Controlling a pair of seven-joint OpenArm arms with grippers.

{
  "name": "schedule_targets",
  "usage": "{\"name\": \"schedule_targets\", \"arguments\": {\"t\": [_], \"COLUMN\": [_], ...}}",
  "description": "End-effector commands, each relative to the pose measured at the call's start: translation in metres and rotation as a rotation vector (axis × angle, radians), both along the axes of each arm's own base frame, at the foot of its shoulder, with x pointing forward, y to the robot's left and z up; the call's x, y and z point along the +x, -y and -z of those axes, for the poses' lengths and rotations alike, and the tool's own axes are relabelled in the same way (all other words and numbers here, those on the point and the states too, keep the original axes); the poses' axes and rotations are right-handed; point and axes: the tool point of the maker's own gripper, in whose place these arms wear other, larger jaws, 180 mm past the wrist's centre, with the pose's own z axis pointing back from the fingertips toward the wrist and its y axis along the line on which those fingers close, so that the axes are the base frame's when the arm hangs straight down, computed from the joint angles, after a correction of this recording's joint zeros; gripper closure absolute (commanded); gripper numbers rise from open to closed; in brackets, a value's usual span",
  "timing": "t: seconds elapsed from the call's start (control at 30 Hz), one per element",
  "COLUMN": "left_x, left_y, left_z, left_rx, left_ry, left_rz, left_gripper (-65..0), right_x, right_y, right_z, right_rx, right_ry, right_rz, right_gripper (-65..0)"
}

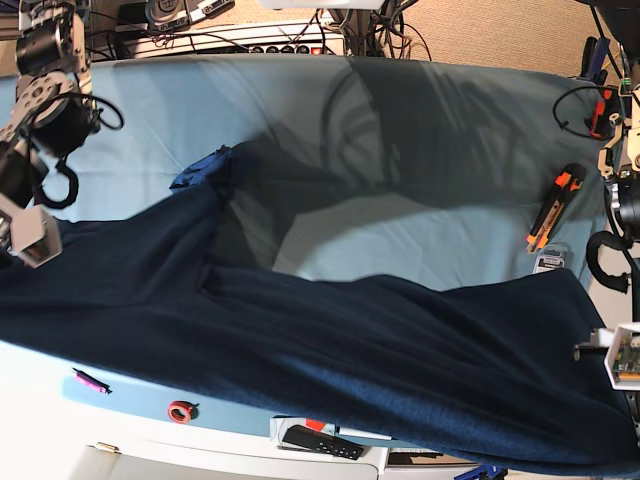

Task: Layout the t-shirt on the table in an organized manner, then fold the t-shirt properly
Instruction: 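Lift the shirt high with both grippers and sweep it across the table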

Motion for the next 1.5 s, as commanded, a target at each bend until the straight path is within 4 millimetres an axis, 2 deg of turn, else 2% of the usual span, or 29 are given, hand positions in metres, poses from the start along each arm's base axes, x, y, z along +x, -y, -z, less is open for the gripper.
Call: {"name": "schedule_targets", "arguments": {"t": [0.0, 0.1, 0.17, 0.27, 0.37, 0.47, 0.6, 0.7, 0.93, 1.23, 1.47], "left_x": [-0.006, -0.007, -0.01, -0.018, -0.026, -0.032, -0.045, -0.054, -0.067, -0.068, -0.066], "left_y": [-0.004, -0.011, -0.021, -0.04, -0.058, -0.073, -0.092, -0.102, -0.117, -0.118, -0.118], "left_z": [-0.01, 0.002, 0.004, 0.0, -0.001, -0.001, -0.009, -0.019, -0.026, -0.028, -0.023], "left_rx": [0.015, 0.01, 0.003, -0.011, -0.04, -0.052, -0.014, 0.018, 0.025, 0.033, 0.039], "left_ry": [0.042, 0.008, 0.004, 0.018, 0.015, -0.003, 0.006, 0.019, 0.024, 0.026, 0.005], "left_rz": [-0.016, -0.037, -0.065, -0.122, -0.149, -0.173, -0.24, -0.28, -0.323, -0.328, -0.325], "left_gripper": [0.0, 0.0, 0.0, 0.0, 0.0, 0.0, 0.0, 0.0, 0.0, 0.0, 0.0], "right_x": [-0.005, 0.002, 0.01, 0.029, 0.038, 0.031, 0.018, 0.005, -0.03, -0.027, -0.024], "right_y": [-0.005, -0.015, -0.03, -0.07, -0.123, -0.168, -0.213, -0.243, -0.301, -0.312, -0.335], "right_z": [-0.015, -0.01, -0.001, 0.025, 0.056, 0.075, 0.097, 0.105, 0.106, 0.075, 0.043], "right_rx": [-0.028, -0.022, -0.024, 0.015, 0.039, 0.034, 0.092, 0.13, 0.191, 0.296, 0.457], "right_ry": [0.054, 0.033, 0.001, -0.085, -0.187, -0.23, -0.286, -0.306, -0.306, -0.183, -0.115], "right_rz": [-0.023, -0.079, -0.142, -0.308, -0.497, -0.633, -0.785, -0.879, -1.075, -1.12, -1.3], "right_gripper": [0.0, 0.0, 0.0, 0.0, 0.0, 0.0, 0.0, 0.0, 0.0, 0.0, 0.0]}}
